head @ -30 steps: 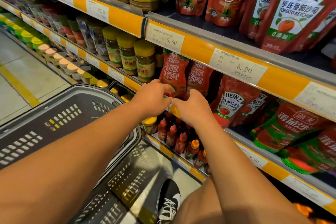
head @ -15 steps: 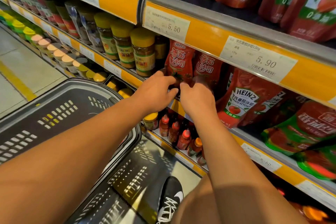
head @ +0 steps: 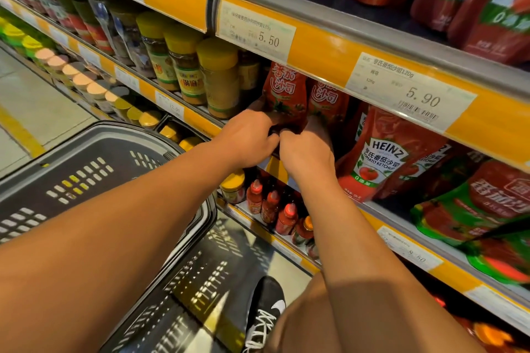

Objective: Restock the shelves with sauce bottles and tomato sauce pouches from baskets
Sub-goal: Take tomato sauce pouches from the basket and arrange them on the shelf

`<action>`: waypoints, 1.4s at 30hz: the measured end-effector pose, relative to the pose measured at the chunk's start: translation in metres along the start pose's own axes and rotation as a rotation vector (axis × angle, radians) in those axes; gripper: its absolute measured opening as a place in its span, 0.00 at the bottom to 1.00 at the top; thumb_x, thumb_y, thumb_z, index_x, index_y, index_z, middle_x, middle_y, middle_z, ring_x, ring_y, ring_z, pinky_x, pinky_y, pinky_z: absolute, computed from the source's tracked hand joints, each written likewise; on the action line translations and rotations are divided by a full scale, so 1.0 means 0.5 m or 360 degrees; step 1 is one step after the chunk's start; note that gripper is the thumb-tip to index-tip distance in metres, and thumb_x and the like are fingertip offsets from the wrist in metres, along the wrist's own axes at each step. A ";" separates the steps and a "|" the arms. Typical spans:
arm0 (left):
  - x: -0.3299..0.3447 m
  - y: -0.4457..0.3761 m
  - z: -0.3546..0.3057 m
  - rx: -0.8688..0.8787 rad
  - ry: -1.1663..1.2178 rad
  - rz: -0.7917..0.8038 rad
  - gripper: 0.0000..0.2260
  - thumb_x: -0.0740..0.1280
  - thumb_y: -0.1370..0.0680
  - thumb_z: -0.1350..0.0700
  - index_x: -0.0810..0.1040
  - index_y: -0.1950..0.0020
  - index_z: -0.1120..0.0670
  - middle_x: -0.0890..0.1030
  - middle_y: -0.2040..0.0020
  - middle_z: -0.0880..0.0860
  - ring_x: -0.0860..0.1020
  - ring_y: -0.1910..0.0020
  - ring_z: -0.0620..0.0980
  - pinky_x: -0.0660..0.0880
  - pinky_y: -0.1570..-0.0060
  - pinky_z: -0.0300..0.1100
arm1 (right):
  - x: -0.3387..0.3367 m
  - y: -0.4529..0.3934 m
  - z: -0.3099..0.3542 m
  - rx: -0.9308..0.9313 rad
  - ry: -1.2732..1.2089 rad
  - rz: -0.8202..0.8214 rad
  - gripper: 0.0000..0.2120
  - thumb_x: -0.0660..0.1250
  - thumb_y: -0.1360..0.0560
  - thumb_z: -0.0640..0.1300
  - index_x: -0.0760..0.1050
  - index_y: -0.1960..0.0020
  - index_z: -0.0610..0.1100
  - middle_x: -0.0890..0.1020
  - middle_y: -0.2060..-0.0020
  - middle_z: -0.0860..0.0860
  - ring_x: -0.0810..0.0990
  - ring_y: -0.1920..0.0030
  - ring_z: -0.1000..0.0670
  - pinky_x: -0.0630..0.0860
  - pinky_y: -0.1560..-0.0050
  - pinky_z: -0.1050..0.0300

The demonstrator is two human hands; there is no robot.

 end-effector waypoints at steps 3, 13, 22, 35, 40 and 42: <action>-0.001 0.007 0.001 0.0049 0.0051 -0.0003 0.21 0.58 0.21 0.42 0.81 0.40 0.54 0.83 0.49 0.56 0.80 0.51 0.58 0.80 0.55 0.52 | -0.007 0.011 0.002 0.0026 0.0062 0.0077 0.25 0.60 0.17 0.51 0.65 0.23 0.42 0.74 0.29 0.41 0.73 0.31 0.38 0.73 0.35 0.49; -0.077 0.170 0.072 0.0128 0.0344 -0.0219 0.21 0.67 0.17 0.51 0.71 0.24 0.47 0.68 0.24 0.48 0.70 0.27 0.51 0.71 0.30 0.53 | -0.021 0.082 0.030 -0.0260 -0.0332 -0.0140 0.11 0.67 0.26 0.41 0.76 0.44 0.47 0.79 0.50 0.50 0.78 0.51 0.46 0.74 0.55 0.51; -0.131 0.427 0.273 -0.0326 0.0456 -0.0435 0.18 0.67 0.17 0.50 0.74 0.27 0.45 0.76 0.30 0.46 0.74 0.33 0.47 0.73 0.35 0.48 | 0.083 0.205 0.141 -0.0841 -0.0406 0.0136 0.12 0.67 0.27 0.39 0.77 0.46 0.51 0.79 0.54 0.52 0.78 0.56 0.52 0.76 0.56 0.55; -0.038 0.672 0.553 -0.1126 0.0760 -0.0542 0.14 0.69 0.18 0.47 0.78 0.33 0.49 0.82 0.39 0.50 0.79 0.41 0.51 0.75 0.42 0.48 | 0.308 0.299 0.221 -0.1070 0.0062 0.0657 0.16 0.70 0.24 0.45 0.74 0.38 0.51 0.79 0.52 0.53 0.79 0.52 0.48 0.76 0.51 0.50; 0.005 0.686 0.611 -0.1381 0.0853 -0.0482 0.19 0.65 0.17 0.41 0.76 0.32 0.52 0.80 0.41 0.54 0.79 0.46 0.55 0.75 0.49 0.48 | 0.394 0.312 0.227 -0.1046 0.0299 0.0810 0.24 0.71 0.21 0.46 0.69 0.28 0.49 0.79 0.53 0.50 0.80 0.55 0.49 0.79 0.50 0.46; 0.031 0.684 0.628 -0.1437 0.0853 -0.0407 0.22 0.65 0.17 0.41 0.75 0.30 0.54 0.80 0.37 0.58 0.79 0.43 0.58 0.75 0.46 0.48 | 0.432 0.314 0.227 -0.1043 0.0372 0.0868 0.24 0.70 0.21 0.46 0.68 0.27 0.49 0.79 0.55 0.51 0.78 0.59 0.52 0.79 0.52 0.45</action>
Point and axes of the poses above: each hand's wrist, its own y-axis away from the middle knuckle, its own x-axis out of the palm, z = x × y, the point moved 3 cm from there along -y, towards the middle knuckle
